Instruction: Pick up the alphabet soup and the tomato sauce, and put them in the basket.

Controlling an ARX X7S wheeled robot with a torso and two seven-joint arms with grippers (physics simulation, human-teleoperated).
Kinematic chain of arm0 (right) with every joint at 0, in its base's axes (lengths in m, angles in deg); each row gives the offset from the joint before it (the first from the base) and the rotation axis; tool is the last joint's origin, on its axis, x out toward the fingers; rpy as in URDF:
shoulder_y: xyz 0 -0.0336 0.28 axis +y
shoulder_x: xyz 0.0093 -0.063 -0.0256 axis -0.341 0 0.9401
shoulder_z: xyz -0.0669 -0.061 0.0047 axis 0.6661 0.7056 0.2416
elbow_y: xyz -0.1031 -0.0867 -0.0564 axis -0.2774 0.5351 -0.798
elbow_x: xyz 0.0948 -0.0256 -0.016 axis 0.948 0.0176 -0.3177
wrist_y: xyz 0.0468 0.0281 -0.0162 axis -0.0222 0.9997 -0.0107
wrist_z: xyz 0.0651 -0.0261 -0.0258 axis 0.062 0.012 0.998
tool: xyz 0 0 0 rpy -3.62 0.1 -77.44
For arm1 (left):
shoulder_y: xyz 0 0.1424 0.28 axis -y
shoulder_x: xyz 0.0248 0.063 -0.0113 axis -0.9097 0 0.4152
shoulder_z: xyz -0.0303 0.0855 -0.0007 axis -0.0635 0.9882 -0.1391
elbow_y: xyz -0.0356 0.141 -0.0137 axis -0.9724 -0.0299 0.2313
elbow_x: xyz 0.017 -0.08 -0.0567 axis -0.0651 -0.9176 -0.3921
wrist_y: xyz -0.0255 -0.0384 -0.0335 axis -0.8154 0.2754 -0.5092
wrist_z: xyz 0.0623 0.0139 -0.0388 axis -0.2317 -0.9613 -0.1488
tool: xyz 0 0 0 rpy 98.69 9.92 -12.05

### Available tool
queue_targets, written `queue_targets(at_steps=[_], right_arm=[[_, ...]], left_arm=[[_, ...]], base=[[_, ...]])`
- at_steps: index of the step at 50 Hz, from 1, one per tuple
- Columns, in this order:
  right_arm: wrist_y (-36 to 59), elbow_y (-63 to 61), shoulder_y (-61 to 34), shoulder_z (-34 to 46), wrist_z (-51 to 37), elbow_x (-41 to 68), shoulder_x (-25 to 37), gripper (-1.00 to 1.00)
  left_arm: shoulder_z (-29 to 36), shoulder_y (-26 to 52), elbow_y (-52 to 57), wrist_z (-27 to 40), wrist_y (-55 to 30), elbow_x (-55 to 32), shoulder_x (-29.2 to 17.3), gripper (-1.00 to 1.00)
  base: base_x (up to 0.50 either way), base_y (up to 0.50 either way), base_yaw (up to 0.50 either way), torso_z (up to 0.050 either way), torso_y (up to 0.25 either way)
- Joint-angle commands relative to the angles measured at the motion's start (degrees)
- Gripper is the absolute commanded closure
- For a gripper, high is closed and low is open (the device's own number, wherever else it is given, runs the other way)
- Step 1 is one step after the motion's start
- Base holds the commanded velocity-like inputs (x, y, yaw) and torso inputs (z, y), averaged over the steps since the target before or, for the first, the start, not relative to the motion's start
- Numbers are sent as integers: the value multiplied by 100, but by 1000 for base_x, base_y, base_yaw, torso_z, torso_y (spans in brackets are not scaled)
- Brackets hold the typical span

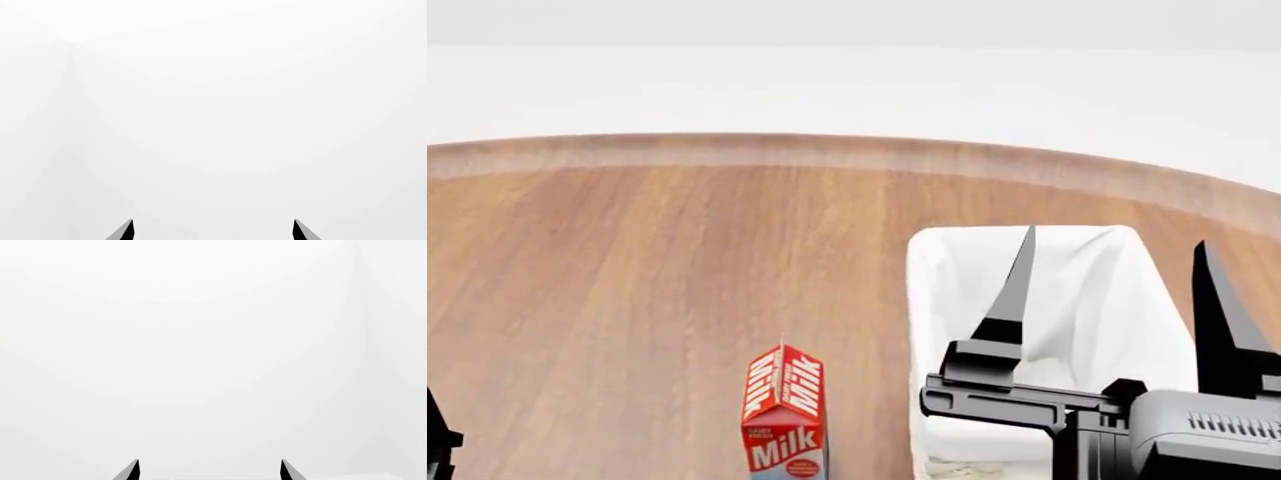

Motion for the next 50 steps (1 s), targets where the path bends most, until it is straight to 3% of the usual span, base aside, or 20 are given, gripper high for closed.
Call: queue_targets(at_steps=[1,2,5,8,10,12,16,21,22,23,25,27,30,31,33,35,45,50], right_arm=[[-68,-5,44,48,-19,-55,32,-100],[327,-228,-178,-17,-98,120,85,-100],[104,-164,-9,8,-28,86,78,-100],[698,-404,-171,-151,-78,612,139,-100],[2229,-901,-965,-574,-475,1839,312,-100],[2487,-976,-995,-620,-465,2095,430,-100],[3837,-1096,-1872,-1237,-1090,3770,635,-100],[4869,-500,-2864,-1571,-3004,6788,1031,-100],[4887,-616,-2639,-1570,-2982,6764,1035,-100],[4857,-331,-3002,-1350,-3664,7595,1231,-100],[4877,-473,-2775,-1337,-3680,7635,1247,-100],[4614,-116,-3174,-956,-4553,8643,1499,-100],[4604,-196,-3155,-764,-4886,8897,1652,-100],[4372,24,-3481,-423,-5425,9501,1870,-100],[4264,-25,-3142,-405,-5552,9663,1931,-100],[4050,102,-3565,27,-6041,10301,2191,-100],[3364,-411,-4040,1115,-6524,11077,2952,-100],[3130,-916,-3146,1387,-6472,10737,3267,-100]], left_arm=[[7,-20,-22,37,46,-17,-34,-100],[5,-27,-27,39,58,-23,-33,-100],[33,-33,-45,50,71,-6,-40,-100],[24,-13,-14,63,20,-29,-57,-100],[6,11,14,74,-35,-50,-76,-100],[4,28,33,84,-61,-62,-84,-100],[41,47,40,112,-76,-45,-93,-100],[51,48,90,145,-138,-47,-120,-100],[59,50,100,153,-153,-42,-127,-100],[61,51,104,158,-161,-47,-130,-100],[82,60,128,173,-200,-41,-144,-100],[74,65,146,185,-221,-70,-144,-100],[88,83,172,209,-273,-81,-155,-100],[68,77,188,223,-275,-98,-153,-100],[97,64,167,232,-251,-92,-152,-100],[111,81,188,251,-302,-98,-165,-100],[157,119,273,354,-393,-157,-244,-100],[133,14,218,376,-242,-174,-276,-100]], base=[[0,0,0,0,0],[0,0,0,0,0],[0,0,0,0,0],[0,0,0,0,0],[0,0,0,0,0],[0,0,0,0,0],[0,0,0,0,0],[0,0,0,0,0],[0,0,0,0,0],[0,0,0,0,0],[0,0,0,0,0],[0,0,0,0,0],[0,0,0,0,0],[0,0,0,0,0],[0,0,0,0,0],[0,0,0,0,0],[0,0,0,0,0],[0,0,0,0,0]])
